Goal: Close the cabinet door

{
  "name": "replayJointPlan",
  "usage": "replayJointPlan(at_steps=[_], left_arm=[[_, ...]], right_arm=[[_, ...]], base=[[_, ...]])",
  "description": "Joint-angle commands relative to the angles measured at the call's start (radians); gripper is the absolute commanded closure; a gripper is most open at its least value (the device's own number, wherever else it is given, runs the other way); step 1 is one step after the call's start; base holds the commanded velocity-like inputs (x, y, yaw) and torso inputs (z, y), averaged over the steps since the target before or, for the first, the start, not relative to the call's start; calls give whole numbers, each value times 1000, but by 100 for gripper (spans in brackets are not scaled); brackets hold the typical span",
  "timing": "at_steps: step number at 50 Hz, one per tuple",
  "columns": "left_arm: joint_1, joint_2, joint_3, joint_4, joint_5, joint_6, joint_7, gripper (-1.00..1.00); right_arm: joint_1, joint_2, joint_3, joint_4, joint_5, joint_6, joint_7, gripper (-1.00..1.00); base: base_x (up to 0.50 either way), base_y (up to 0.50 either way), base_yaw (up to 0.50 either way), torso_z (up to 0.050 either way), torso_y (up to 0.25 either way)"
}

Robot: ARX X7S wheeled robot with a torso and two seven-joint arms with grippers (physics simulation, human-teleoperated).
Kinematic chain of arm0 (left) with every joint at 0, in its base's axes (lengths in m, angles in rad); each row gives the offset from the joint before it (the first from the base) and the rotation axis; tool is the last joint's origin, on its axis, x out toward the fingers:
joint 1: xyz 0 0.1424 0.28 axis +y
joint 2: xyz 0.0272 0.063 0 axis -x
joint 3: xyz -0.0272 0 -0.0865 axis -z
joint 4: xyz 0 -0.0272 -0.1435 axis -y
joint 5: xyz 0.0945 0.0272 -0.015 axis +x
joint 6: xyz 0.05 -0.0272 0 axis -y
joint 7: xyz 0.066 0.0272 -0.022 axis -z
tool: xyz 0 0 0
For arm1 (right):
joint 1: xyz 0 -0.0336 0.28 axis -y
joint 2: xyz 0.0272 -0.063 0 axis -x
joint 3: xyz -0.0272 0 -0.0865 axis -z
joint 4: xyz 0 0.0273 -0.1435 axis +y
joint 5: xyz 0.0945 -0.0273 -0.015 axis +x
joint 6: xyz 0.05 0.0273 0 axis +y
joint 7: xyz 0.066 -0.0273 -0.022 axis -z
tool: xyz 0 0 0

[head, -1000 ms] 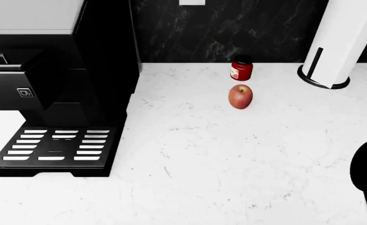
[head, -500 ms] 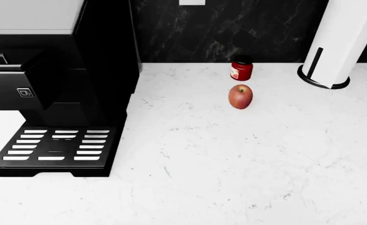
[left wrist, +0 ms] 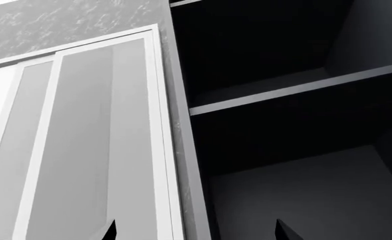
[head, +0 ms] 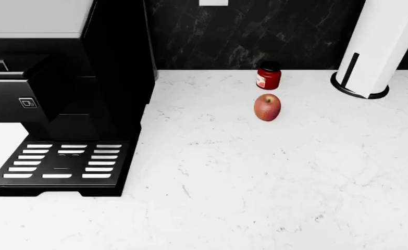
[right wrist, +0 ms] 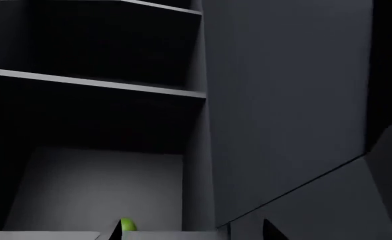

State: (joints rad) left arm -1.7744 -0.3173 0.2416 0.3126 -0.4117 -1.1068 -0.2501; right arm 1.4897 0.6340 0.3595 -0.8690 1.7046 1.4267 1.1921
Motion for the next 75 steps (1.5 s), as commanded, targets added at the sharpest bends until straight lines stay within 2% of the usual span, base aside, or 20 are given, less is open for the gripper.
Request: replayJointPlan(at_steps=[1, 16, 31, 63, 69, 72, 75], left_arm=[[1, -1, 3, -2, -3, 3, -2, -100], [5, -3, 9, -11, -3, 14, -3, -100], [2, 6, 19, -26, -1, 28, -8, -100], [-12, 24, 50, -41, -7, 33, -12, -100], [-17, 27, 52, -47, -8, 34, -13, -100], [-12, 27, 56, -41, -9, 33, -14, -100], [-5, 28, 53, -38, -11, 33, -18, -100]], right_arm=[[-59, 28, 26, -18, 36, -29, 12, -100], [-103, 51, 75, -18, -26, -26, -52, -100], [-103, 152, 131, 21, -13, -45, -46, -100], [-324, 263, 433, -4, 9, -33, -101, -100], [-344, 294, 458, 26, 30, -43, -80, -100], [-365, 344, 433, 70, 57, -57, 25, -100], [-386, 355, 468, 89, 74, -53, 29, -100]], base=[[0, 0, 0, 0, 0], [0, 0, 0, 0, 0], [0, 0, 0, 0, 0], [0, 0, 0, 0, 0], [0, 0, 0, 0, 0], [0, 0, 0, 0, 0], [0, 0, 0, 0, 0]])
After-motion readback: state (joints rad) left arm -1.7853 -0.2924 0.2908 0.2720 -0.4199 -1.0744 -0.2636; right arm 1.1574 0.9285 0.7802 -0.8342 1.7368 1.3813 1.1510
